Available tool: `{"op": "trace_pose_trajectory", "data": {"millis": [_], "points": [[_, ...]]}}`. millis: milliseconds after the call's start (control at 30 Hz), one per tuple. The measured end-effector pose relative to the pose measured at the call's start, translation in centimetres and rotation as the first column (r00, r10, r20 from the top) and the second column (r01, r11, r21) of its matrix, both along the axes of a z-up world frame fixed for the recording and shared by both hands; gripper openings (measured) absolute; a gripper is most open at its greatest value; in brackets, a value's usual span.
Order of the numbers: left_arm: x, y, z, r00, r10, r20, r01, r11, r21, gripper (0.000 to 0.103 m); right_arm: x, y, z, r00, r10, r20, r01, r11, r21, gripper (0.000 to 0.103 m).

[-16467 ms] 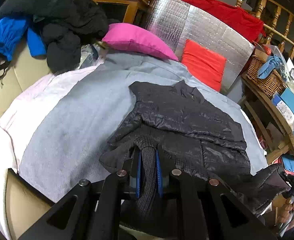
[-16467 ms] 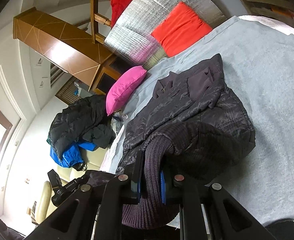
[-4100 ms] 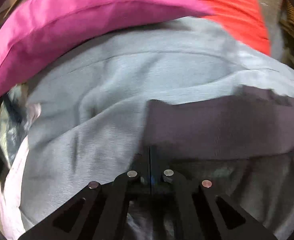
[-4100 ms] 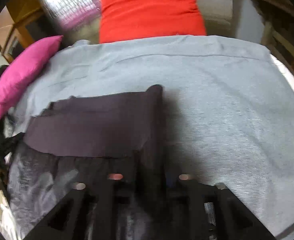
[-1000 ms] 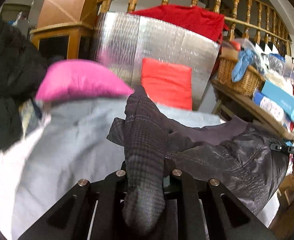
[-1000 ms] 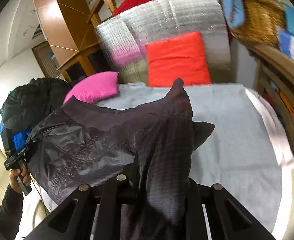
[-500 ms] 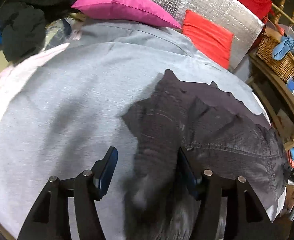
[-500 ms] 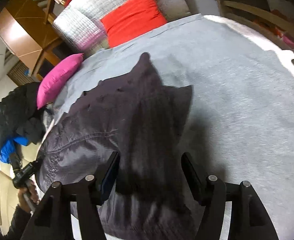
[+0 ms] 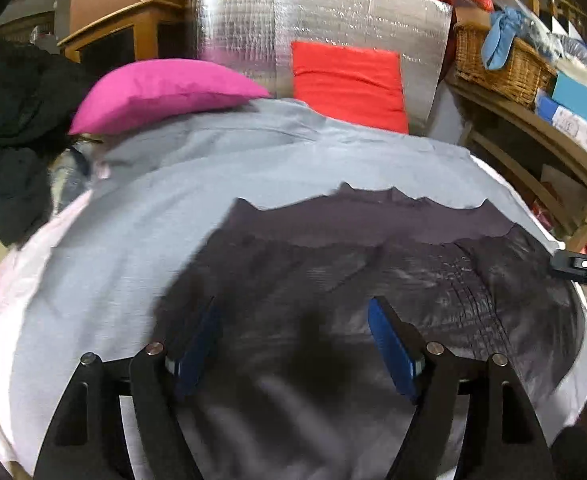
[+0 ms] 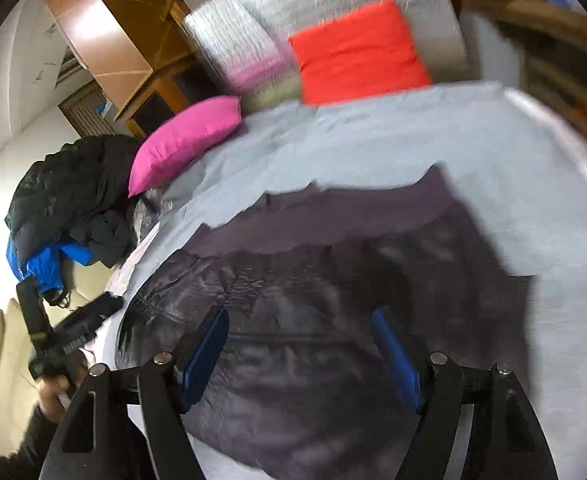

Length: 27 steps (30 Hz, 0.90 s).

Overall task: Fold large clothes
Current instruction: 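Lay the jacket down flat and open both tools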

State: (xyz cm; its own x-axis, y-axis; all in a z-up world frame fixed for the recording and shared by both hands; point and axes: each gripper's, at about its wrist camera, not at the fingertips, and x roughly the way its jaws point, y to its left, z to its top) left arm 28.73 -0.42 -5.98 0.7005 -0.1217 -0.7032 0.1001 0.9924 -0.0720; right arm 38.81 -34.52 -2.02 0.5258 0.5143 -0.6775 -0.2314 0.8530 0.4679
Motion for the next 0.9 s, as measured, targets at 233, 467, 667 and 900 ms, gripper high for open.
{"op": "trace_pose_trajectory", "data": {"millis": [233, 467, 667, 900], "points": [[2.2, -1.0, -6.2, 0.991, 0.091, -0.102, -0.088, 0.995, 0.037, 0.079, 2.3, 0.6, -6.5, 0.989, -0.128, -0.071, 0.124, 0.991, -0.054, 0.077], [1.6, -1.5, -5.7, 0.987, 0.113, -0.115, -0.105, 0.992, 0.072, 0.079, 1.1, 3.5, -7.1, 0.991, -0.134, 0.023, 0.135, 0.943, -0.304, 0.077], [-3.2, -0.1, -2.1, 0.986, 0.165, -0.024, -0.163, 0.984, 0.067, 0.079, -4.1, 4.1, -2.2, 0.964, -0.175, 0.202, 0.233, 0.921, -0.314, 0.077], [-7.1, 2.9, -2.3, 0.964, 0.264, 0.000, -0.264, 0.962, 0.074, 0.079, -10.3, 6.6, -4.1, 0.942, -0.182, 0.282, 0.281, 0.888, -0.364, 0.080]]}}
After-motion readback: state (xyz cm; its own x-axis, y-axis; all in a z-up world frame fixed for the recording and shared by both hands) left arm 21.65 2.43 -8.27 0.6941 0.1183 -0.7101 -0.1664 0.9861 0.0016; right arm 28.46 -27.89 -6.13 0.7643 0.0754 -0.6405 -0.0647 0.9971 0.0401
